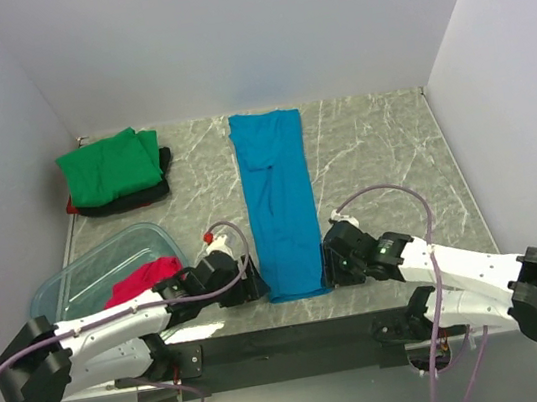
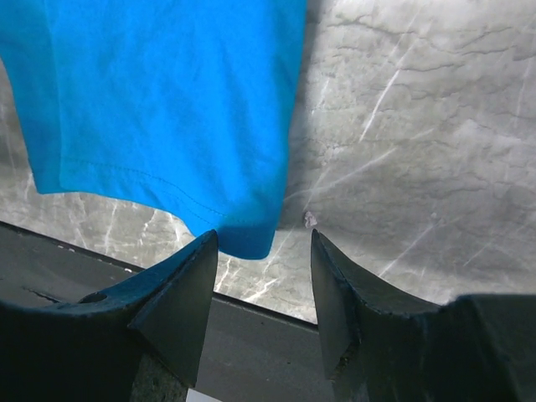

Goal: Fold and stack the t-shirts
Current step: Fold the tshirt

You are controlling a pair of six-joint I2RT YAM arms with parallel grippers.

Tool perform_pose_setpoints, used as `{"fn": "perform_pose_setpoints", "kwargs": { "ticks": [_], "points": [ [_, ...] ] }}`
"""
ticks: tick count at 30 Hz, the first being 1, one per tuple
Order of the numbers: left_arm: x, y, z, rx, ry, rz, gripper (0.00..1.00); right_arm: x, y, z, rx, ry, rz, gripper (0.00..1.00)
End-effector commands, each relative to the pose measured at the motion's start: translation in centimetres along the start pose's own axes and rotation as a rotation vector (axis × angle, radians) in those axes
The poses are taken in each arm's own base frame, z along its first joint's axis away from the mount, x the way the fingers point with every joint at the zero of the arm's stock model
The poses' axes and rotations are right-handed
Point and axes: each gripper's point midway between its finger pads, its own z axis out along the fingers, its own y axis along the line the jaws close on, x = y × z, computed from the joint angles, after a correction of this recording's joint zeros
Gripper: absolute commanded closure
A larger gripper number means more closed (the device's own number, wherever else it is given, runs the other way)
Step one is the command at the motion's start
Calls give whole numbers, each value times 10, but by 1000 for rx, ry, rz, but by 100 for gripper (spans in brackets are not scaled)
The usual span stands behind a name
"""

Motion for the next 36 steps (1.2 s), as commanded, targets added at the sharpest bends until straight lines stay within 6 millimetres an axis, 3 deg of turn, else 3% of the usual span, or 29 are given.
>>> {"fn": "perform_pose_setpoints", "kwargs": {
  "ticks": [1,14,20,22,25,27,31,36],
  "points": [
    [-4,-14,4,33,-28,-13,22,-13,16,-3,-13,-42,-8,44],
    [12,-12,16,-2,25,22,23,-16,25,4,66,-37,-66,43],
    [16,-12,21,-20,37,37,31,-11,21,6,149,-28,-109,43],
    [21,-10,24,-39,50,48,39,-9,20,5,169,-26,-122,44],
    [23,-6,27,-68,53,61,48,-8,18,7,201,-23,-134,50],
    [24,-5,29,-80,56,67,53,-6,16,9,221,-18,-137,59],
    [27,-3,31,-86,60,71,71,-5,13,9,250,-17,-146,72],
    [29,2,32,-102,62,73,91,-6,11,8,255,-21,-138,98]
  ]
}}
